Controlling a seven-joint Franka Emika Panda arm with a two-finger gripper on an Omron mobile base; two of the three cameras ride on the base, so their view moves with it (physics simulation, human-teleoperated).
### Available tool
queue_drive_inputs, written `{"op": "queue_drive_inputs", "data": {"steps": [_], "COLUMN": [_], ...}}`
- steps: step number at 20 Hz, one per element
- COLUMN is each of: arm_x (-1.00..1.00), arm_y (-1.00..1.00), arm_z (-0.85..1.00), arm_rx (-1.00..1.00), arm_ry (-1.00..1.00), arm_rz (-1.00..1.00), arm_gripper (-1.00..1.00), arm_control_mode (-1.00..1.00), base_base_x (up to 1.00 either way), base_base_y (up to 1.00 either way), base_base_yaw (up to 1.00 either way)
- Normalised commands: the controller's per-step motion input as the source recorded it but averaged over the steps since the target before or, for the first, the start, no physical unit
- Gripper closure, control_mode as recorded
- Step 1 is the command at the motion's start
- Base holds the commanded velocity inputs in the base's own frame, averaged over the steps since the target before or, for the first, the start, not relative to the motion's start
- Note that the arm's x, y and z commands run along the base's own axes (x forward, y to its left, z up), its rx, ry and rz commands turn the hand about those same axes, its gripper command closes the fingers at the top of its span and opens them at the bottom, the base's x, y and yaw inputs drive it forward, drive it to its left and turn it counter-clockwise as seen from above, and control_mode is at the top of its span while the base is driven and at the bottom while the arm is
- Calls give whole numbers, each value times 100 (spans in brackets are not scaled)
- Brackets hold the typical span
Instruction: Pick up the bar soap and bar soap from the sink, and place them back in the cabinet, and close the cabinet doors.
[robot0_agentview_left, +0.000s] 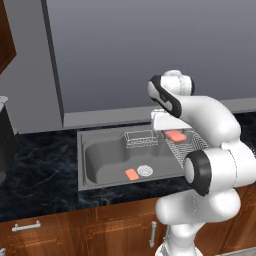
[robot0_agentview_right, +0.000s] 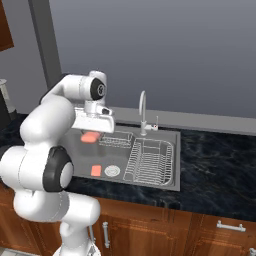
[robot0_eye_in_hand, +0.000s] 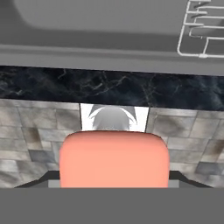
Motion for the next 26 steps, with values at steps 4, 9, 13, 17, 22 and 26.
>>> {"op": "queue_drive_inputs", "data": {"steps": [4,9,13,17,22,26], "arm_x": [-25,-21,-17,-26,-15,-18], "arm_y": [0,0,0,-5,-1,-2], "arm_z": [27,25,8,11,6,6], "arm_rx": [0,0,0,0,0,0], "arm_ry": [-4,-4,-3,-5,-1,0], "arm_rz": [0,0,0,0,0,0], "arm_gripper": [100,100,100,100,100,100], "arm_control_mode": [-100,-100,-100,-100,-100,-100], "base_base_x": [0,0,0,0,0,0], "base_base_y": [0,0,0,0,0,0], "base_base_yaw": [0,0,0,0,0,0]}}
